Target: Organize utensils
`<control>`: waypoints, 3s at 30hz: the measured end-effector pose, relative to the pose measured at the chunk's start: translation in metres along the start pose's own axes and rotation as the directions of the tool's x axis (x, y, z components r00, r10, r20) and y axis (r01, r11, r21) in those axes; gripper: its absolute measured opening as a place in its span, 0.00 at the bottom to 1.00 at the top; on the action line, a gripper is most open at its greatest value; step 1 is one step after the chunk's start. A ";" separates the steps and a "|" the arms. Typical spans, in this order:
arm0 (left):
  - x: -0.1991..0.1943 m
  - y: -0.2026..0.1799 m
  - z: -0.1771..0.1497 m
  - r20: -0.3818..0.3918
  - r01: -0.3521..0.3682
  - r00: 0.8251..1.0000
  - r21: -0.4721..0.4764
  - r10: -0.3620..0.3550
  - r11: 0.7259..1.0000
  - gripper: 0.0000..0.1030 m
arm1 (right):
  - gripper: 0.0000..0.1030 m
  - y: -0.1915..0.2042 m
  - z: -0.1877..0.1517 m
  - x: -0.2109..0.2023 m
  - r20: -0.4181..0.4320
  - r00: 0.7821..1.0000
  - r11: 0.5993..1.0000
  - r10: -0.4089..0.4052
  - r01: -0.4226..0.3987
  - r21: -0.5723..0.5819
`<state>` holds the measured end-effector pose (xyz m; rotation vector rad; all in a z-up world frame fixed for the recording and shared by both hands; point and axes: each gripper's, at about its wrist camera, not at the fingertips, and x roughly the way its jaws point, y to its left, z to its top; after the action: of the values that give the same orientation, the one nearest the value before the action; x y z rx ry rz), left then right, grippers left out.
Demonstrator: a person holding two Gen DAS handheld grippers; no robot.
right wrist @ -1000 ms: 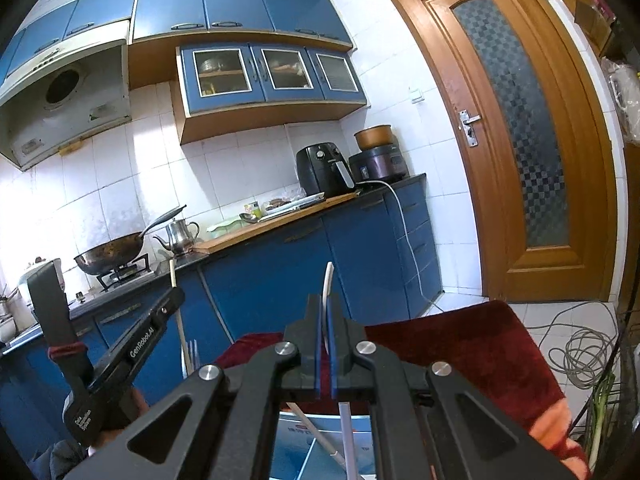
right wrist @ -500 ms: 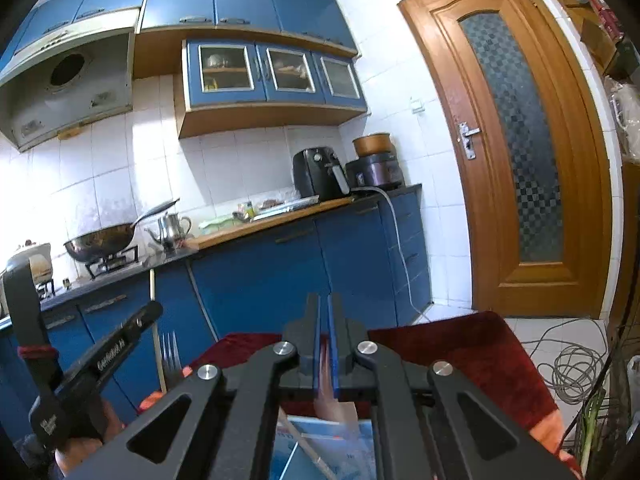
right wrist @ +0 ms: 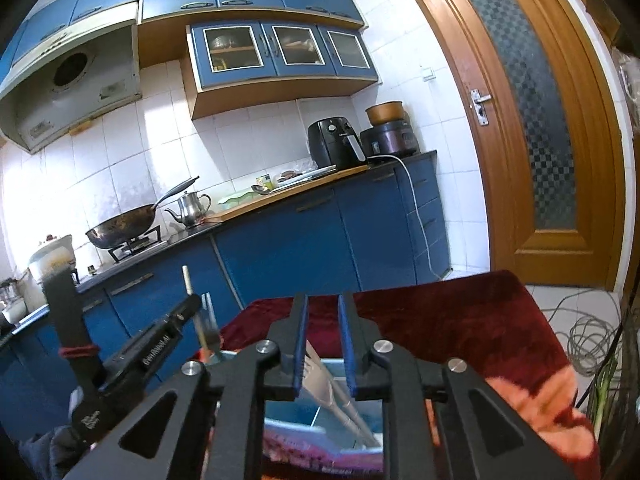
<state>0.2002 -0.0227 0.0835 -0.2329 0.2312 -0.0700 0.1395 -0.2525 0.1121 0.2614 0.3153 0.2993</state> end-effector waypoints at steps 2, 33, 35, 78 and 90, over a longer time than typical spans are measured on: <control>-0.001 0.001 -0.001 -0.028 0.010 1.000 0.006 -0.009 1.000 0.19 | 0.23 0.001 -0.001 -0.008 -0.004 1.000 1.000 0.001 -0.001 0.013; -0.087 0.013 -0.040 -0.448 0.046 0.894 0.088 -0.001 0.995 0.25 | 0.43 0.001 -0.083 -0.085 -0.271 0.959 0.986 -0.076 0.113 0.123; -0.088 0.013 -0.049 -0.481 0.046 0.877 0.095 0.005 0.994 0.25 | 0.45 0.000 -0.090 -0.086 -0.285 0.956 0.986 -0.076 0.115 0.124; -0.039 0.008 -0.091 -0.654 0.103 0.755 0.064 -0.037 0.993 0.06 | 0.46 -0.021 -0.135 -0.062 -0.445 0.889 0.971 -0.112 0.192 0.140; -0.062 0.018 -0.068 -0.527 0.105 0.848 0.049 -0.063 0.993 0.06 | 0.46 -0.016 -0.128 -0.029 -0.555 0.827 0.976 -0.087 0.183 0.121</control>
<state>0.1244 -0.0142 0.0288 -0.1425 0.7664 -0.2316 0.0734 -0.2512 -0.0021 0.3165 0.9314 0.2005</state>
